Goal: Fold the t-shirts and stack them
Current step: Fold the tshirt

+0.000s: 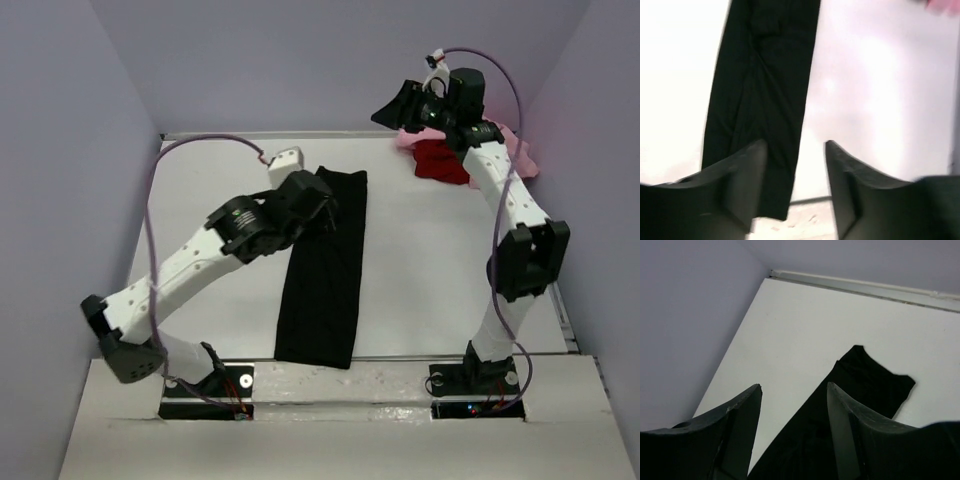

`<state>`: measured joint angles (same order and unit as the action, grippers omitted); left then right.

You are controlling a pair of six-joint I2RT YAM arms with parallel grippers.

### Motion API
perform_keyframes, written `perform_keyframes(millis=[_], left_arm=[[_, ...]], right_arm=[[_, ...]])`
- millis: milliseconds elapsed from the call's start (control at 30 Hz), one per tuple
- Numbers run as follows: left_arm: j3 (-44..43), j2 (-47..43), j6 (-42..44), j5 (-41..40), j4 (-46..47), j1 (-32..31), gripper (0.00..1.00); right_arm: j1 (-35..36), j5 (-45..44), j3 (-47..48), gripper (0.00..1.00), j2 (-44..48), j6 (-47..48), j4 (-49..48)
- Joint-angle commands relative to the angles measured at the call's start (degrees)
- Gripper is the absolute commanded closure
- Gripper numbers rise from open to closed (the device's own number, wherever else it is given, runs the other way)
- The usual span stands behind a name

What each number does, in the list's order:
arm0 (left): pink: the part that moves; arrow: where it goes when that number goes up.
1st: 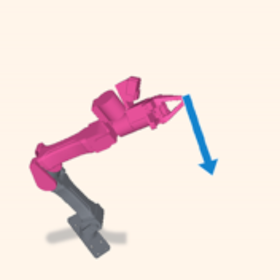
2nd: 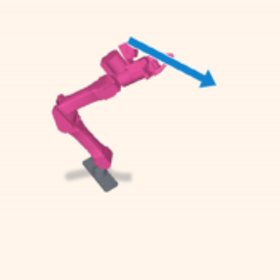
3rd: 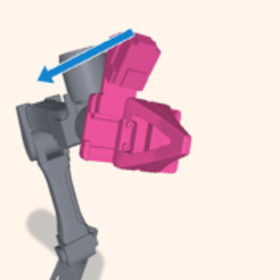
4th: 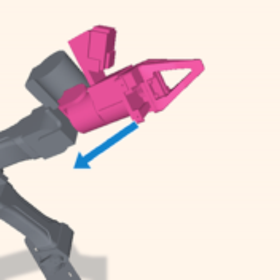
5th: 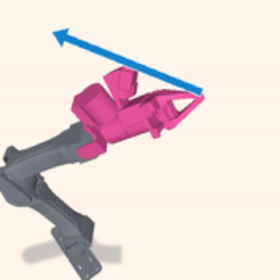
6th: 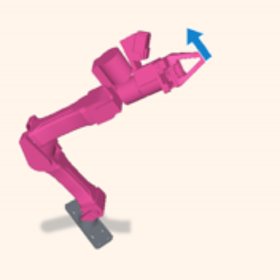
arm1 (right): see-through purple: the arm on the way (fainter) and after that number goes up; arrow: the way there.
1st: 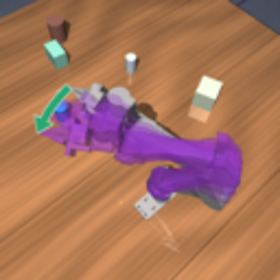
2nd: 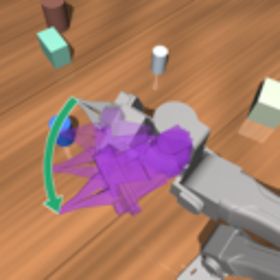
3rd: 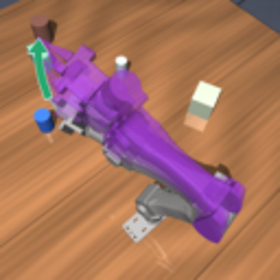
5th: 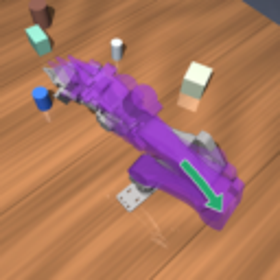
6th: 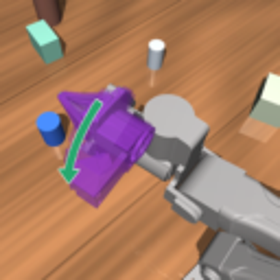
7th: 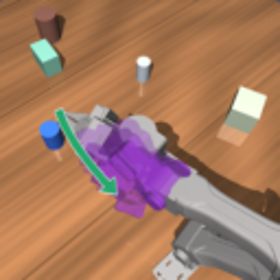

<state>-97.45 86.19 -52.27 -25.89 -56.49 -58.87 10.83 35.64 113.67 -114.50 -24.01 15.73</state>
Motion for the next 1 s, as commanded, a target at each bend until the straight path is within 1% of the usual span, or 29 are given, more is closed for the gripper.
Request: perform_keyframes(millis=[0, 33, 67, 100, 133, 167, 200, 233, 267, 300, 333, 367, 400, 433, 500, 633, 733, 867, 967], left_arm=[[15.82, -8.37, 7.07, 0.47, 4.87, 7.35, 0.3], [18.76, -10.06, 8.31, 2.23, 6.46, 9.02, 0.28], [22.01, -13.39, 9.63, 7.9, 8.31, 13.65, 0.28], [27.69, -14.9, 11.3, 11.27, 10.94, 16.31, 0.27], [30.45, -16.22, 12.44, 18.61, 12.44, 19.29, 0.27], [33.35, -18.23, 13.76, 22.6, 14.2, 22.1, 0.27], [35.81, -19.04, 14.64, 25.94, 16.74, 26.48, 0.27], [40.19, -19.31, 15.26, 29.46, 17.72, 28.35, 0.27], [42.15, -19.4, 16.05, 32.19, 18.86, 29.5, 0.27], [43.64, -19.13, 17.37, 36.31, 20.79, 30.56, 0.25], [45.31, -18.78, 18.07, 38.78, 21.15, 30.74, 0.24], [46.03, -17.74, 19.21, 39.94, 21.77, 30.75, 0.22], [46.64, -17.2, 19.92, 41.34, 23.43, 30.75, 0.22], [47.26, -16.76, 20.54, 42.32, 23.79, 30.83, 0.22], [48.14, -15.45, 21.42, 43.11, 24.84, 31.1, 0.21], [50.25, -13.25, 22.56, 46.62, 26.51, 31.54, 0.22], [52.53, -13.16, 22.56, 48.73, 28.01, 31.45, 0.22], [54.38, -12.37, 23.44, 49.01, 27.93, 31.45, 0.22], [54.73, -11.66, 23.79, 48.13, 26.7, 31.54, 0.22]], right_arm=[[-0.37, 5.29, -17.33, 0.39, 13.02, -3.31, 4.22], [-0.37, 6.8, -22.3, 0.4, 15.94, -4.54, 4.31], [-0.37, 7.51, -27.48, 0.4, 18.93, -5.95, 4.4], [-0.37, 7.26, -37.54, 0.4, 24.88, -6.4, 4.92], [-0.37, 6.73, -42.08, 0.39, 27.63, -6.4, 5.8], [-0.37, 6.73, -46.04, 0.39, 30.18, -5.88, 7.55], [-0.37, 7.16, -49.56, 0.39, 32.56, -5.52, 8.52], [-0.37, 7.69, -55.69, 0.39, 34.58, -5.52, 9.58], [-0.37, 9.17, -58.53, 0.38, 36.35, -5.61, 10.02], [-0.37, 12.49, -61.17, 0.3, 39.41, -6.57, 10.03], [-0.37, 13.92, -65.37, 0.29, 40.57, -7.36, 10.2], [-0.37, 15.93, -66.98, 0.21, 42.58, -8.59, 10.11], [-0.37, 19.09, -68.48, 0.21, 43.56, -8.77, 10.03], [-0.37, 19.64, -69.71, 0.21, 44.79, -8.95, 10.03], [-0.37, 18.69, -72.87, 0.21, 48.29, -10.26, 10.2], [-0.37, 21.48, -77.36, 0.21, 49.2, -10.88, 11.52], [-0.37, 21.58, -79.82, 0.21, 50.59, -10.18, 13.89], [-0.37, 21.75, -82.9, 0.21, 51.21, -7.11, 17.93], [-0.37, 20.35, -86.14, 0.21, 52.79, -3.16, 20.92]])
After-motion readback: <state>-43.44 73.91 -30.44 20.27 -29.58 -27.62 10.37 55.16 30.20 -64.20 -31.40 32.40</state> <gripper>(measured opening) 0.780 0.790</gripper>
